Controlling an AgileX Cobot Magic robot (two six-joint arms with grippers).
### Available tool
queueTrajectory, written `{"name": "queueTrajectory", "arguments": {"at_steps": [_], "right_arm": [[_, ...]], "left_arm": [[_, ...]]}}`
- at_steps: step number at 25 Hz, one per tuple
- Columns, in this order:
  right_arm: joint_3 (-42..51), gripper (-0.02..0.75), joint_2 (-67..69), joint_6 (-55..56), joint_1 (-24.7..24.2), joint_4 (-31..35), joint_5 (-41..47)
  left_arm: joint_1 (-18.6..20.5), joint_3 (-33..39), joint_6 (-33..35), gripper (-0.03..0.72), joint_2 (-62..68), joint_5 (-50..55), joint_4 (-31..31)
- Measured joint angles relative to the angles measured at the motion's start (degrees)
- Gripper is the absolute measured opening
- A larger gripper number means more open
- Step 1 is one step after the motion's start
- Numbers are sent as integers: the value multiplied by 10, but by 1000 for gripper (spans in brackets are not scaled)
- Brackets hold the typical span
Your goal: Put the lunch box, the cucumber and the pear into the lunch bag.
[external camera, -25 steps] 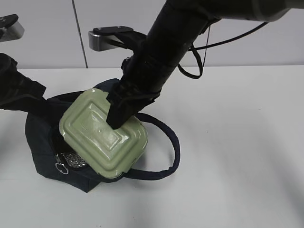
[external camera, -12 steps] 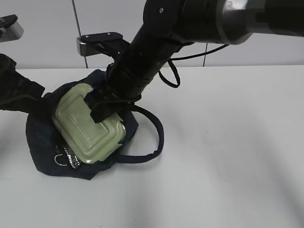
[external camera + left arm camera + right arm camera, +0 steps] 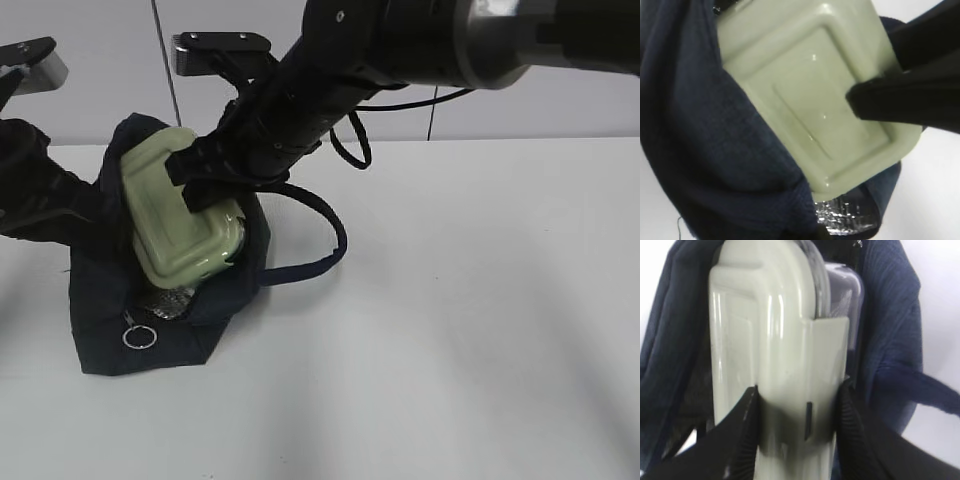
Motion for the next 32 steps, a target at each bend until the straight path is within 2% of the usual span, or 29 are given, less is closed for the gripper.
{"name": "queueTrajectory", "arguments": {"at_steps": [8, 15, 18, 21, 22, 27, 32], "right_arm": [[-7, 303, 24, 19, 4, 50, -46], [-28, 307, 42, -5, 40, 33, -24], [-32, 401, 42, -17, 44, 24, -2], [-41, 583, 38, -19, 44, 9, 5], [-45, 604, 35, -20, 44, 1, 7], [-62, 585, 3, -11, 40, -47, 9], [-67, 562, -3, -4, 31, -63, 9]], "left_arm": [[0, 0, -2, 1, 0, 4, 0], [-1, 0, -2, 1, 0, 18, 0], [-1, 0, -2, 1, 0, 23, 0], [-1, 0, -2, 1, 0, 23, 0], [-1, 0, -2, 1, 0, 23, 0], [-1, 0, -2, 1, 0, 22, 4], [-1, 0, -2, 1, 0, 22, 4]]}}
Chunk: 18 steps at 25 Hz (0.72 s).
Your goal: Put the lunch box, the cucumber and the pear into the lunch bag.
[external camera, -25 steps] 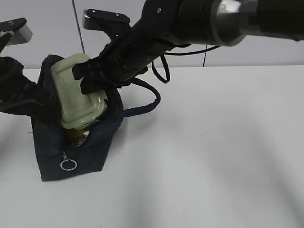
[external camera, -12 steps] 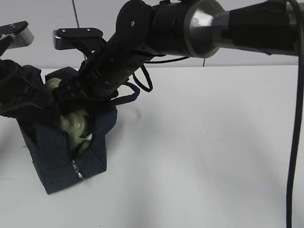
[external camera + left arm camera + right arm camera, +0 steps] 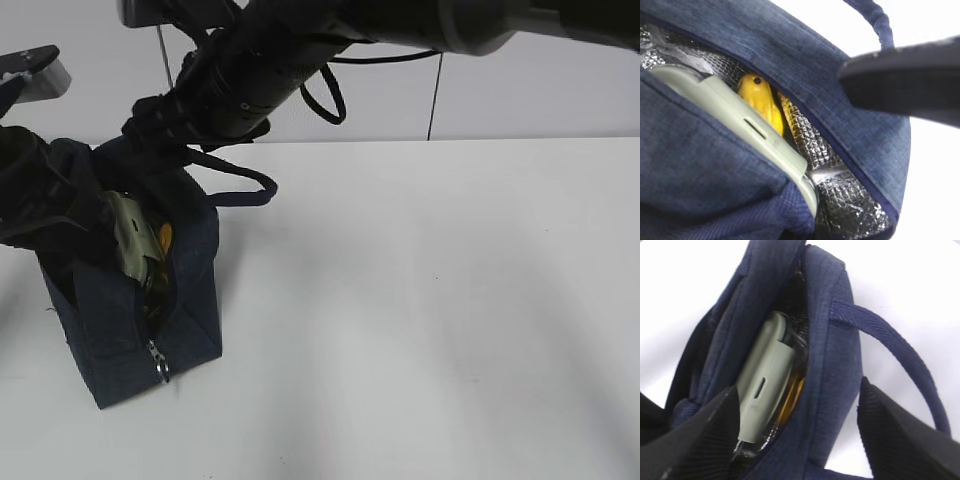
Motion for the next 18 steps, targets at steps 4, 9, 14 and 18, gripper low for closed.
{"name": "queueTrajectory", "arguments": {"at_steps": [4, 9, 14, 18], "right_arm": [[0, 557, 0, 0, -1, -5, 0], [0, 556, 27, 7, -1, -6, 0], [0, 374, 52, 10, -1, -6, 1], [0, 46, 52, 60, -3, -27, 16]], "left_arm": [[0, 0, 0, 1, 0, 0, 0], [0, 0, 0, 1, 0, 0, 0], [0, 0, 0, 1, 0, 0, 0], [0, 0, -1, 1, 0, -1, 8]]}}
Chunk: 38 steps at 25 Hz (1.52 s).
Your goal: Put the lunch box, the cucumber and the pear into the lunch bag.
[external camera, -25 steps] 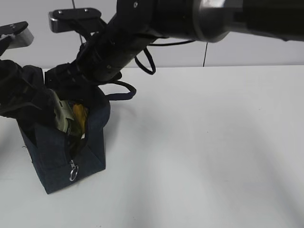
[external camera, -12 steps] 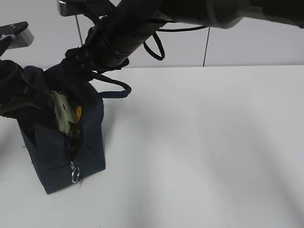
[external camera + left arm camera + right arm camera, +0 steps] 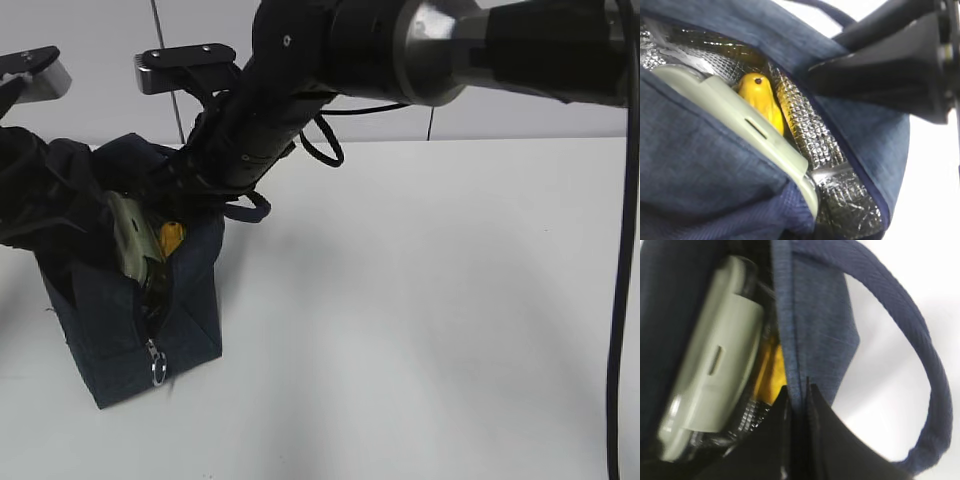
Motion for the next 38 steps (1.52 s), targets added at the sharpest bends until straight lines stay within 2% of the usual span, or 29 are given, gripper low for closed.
{"name": "queueTrajectory", "arguments": {"at_steps": [3, 8, 12, 15, 25, 36, 38], "right_arm": [[0, 18, -6, 62, -6, -46, 32], [27, 14, -58, 95, -27, -59, 59], [77, 14, -112, 99, -36, -61, 66], [150, 13, -155, 102, -36, -59, 45], [370, 13, -280, 105, -36, 18, -89], [402, 12, -329, 73, -36, 56, -83], [402, 39, -329, 60, -36, 57, -71]], "left_arm": [[0, 0, -5, 1, 0, -7, 6], [-1, -31, -13, 1, 7, -4, 7], [-4, -69, -15, 1, 35, 10, 6], [-4, -96, -15, 1, 66, 22, 5], [-4, -115, -23, 1, 94, 37, 11], [-18, -115, -25, 3, 94, 43, 14], [-20, -115, -25, 22, 94, 43, 14]]}}
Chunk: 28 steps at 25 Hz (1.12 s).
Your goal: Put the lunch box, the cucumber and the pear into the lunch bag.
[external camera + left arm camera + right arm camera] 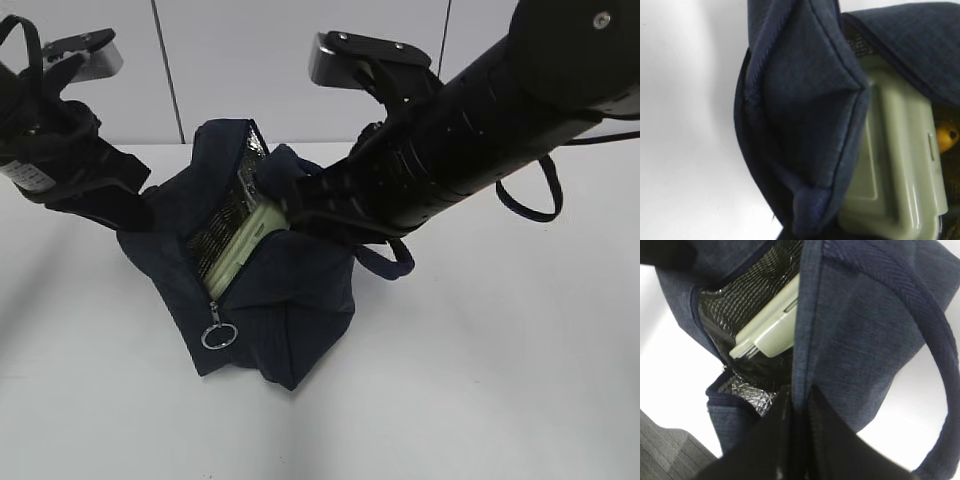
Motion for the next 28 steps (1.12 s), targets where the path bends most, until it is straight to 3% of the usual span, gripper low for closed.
{"name": "queueTrajectory", "arguments": {"at_steps": [3, 6, 8, 15, 21, 28], "right_arm": [[0, 189, -2, -24, 0, 0, 8], [0, 429, -8, -50, 0, 1, 6], [0, 505, -10, -67, 0, 5, 1], [0, 526, -46, -86, 0, 9, -32], [5, 517, -84, -110, 0, 10, -30], [165, 517, -212, -195, 25, 56, -139]], "left_arm": [[0, 0, 0, 111, 0, 0, 3], [0, 0, 0, 243, -7, -7, 3], [0, 0, 0, 307, -27, -19, 3], [0, 25, 9, 344, -123, -75, 3], [0, 116, 51, 346, -198, -127, -13], [0, 257, 176, 344, -331, -227, -111]]}}
